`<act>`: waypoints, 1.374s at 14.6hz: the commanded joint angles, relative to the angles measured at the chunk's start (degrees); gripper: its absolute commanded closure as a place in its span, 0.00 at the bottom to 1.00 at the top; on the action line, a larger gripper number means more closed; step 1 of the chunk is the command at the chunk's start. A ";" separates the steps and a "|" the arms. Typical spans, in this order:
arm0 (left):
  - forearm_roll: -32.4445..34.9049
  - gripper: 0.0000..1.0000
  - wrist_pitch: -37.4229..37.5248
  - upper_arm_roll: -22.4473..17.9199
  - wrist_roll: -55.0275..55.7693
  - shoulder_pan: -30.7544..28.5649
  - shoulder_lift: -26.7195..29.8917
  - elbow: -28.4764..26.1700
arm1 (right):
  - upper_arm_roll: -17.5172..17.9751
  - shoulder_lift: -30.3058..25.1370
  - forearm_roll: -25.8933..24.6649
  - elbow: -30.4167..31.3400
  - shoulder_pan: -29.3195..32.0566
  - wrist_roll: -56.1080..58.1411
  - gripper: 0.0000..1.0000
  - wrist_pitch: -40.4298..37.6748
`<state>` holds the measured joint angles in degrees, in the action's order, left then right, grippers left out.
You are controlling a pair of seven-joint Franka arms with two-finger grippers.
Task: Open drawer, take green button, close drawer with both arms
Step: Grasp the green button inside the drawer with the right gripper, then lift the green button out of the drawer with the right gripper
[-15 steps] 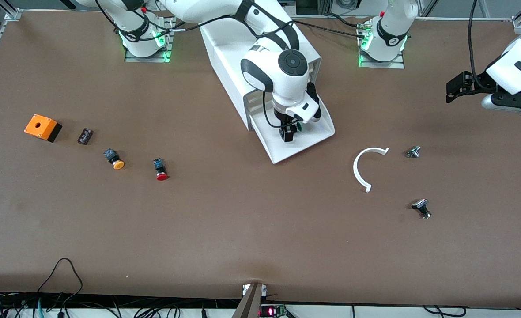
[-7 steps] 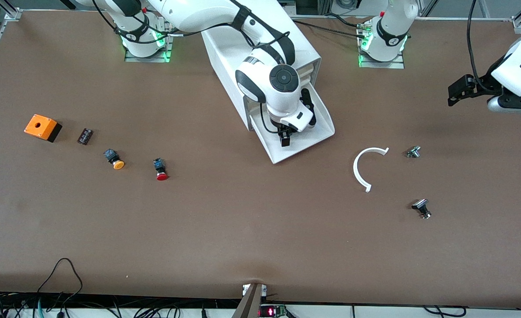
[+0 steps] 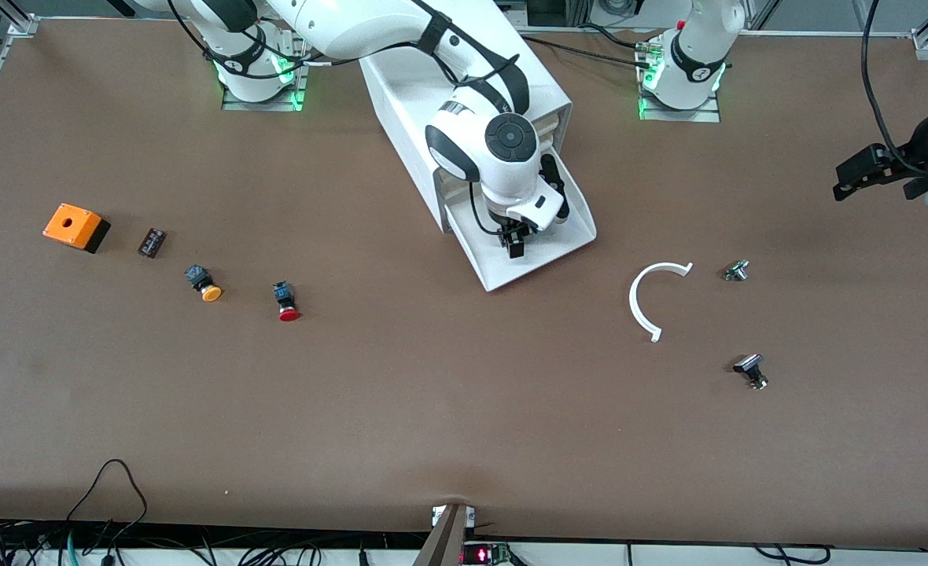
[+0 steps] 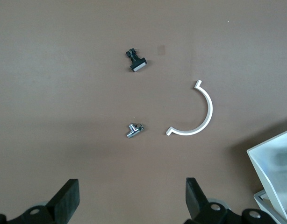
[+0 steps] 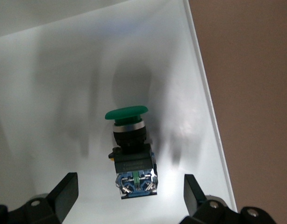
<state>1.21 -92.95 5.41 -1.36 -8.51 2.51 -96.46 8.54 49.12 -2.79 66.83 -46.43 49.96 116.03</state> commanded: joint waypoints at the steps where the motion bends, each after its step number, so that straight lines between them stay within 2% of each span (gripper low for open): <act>1: 1.51 0.00 0.49 0.56 0.31 -0.01 -2.24 3.03 | 0.60 1.59 -0.02 -1.79 0.29 1.72 0.01 -0.10; 7: 1.34 0.00 0.40 1.09 0.66 0.25 -2.68 3.38 | 0.60 2.64 -0.81 -1.71 0.20 1.80 0.03 1.56; 9: 1.42 0.00 0.40 1.09 0.66 0.34 -2.68 3.38 | 0.60 3.17 -1.25 -1.62 0.12 1.80 0.13 2.53; 10: 1.34 0.00 0.40 1.09 0.66 0.34 -2.68 3.38 | 0.69 3.26 -1.78 -1.62 0.12 1.72 0.24 3.40; 14: 1.34 0.00 0.58 1.09 0.66 0.25 -2.68 3.30 | 0.69 3.52 -4.32 -1.62 -0.23 1.98 0.47 4.12; 17: 1.34 0.00 0.66 1.09 0.66 0.25 -2.68 3.38 | 0.69 3.26 -4.77 -1.62 -0.15 2.07 0.58 4.03; 20: 1.25 0.00 0.75 1.09 0.66 0.16 -2.68 3.30 | 0.69 3.26 -4.42 -1.97 -0.06 0.84 0.64 4.12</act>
<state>1.21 -92.99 6.22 -1.29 -8.36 0.66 -94.83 8.70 51.50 -6.54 66.67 -46.64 51.27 120.09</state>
